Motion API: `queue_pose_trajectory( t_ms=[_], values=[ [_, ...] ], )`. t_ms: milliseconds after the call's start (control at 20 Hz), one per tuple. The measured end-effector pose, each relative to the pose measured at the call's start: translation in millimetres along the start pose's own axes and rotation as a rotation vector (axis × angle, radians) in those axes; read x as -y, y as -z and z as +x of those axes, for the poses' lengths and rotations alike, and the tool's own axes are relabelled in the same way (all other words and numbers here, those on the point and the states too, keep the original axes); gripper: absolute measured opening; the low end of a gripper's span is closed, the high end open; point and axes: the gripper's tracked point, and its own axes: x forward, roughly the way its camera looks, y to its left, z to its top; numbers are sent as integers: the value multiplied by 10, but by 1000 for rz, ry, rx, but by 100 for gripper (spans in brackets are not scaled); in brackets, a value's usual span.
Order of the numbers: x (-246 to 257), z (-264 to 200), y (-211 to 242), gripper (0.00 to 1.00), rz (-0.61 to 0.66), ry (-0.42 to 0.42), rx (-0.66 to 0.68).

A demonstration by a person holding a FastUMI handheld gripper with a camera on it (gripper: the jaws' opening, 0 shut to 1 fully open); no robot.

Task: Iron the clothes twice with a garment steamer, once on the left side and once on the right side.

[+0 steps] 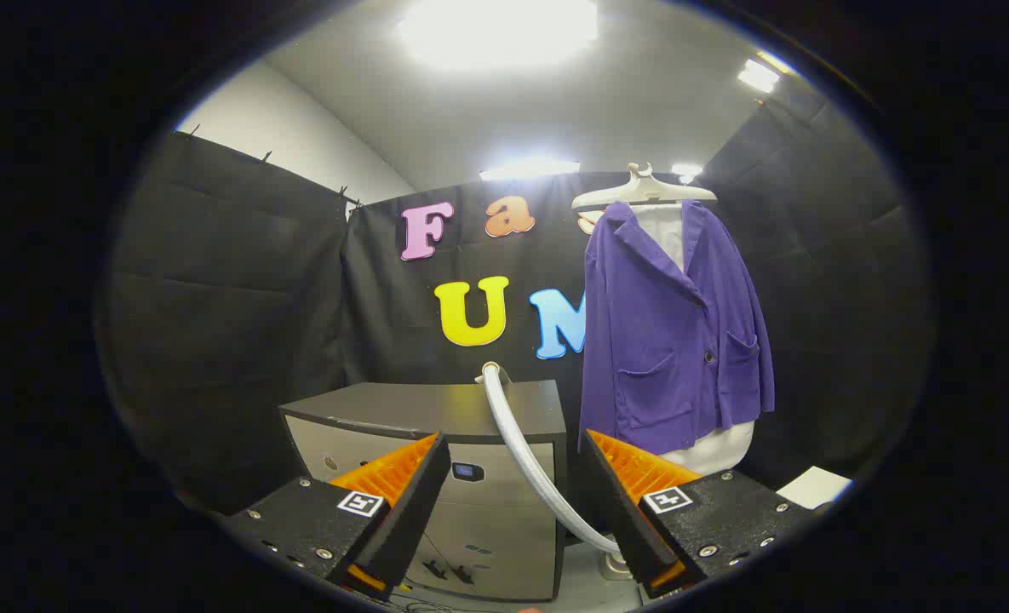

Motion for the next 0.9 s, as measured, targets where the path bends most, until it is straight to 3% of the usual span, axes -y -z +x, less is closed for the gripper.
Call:
queue_pose_trajectory(
  t_ms=[900],
  values=[
    [-35, -82, -129, 94, -8, -3, 23]
  ],
)
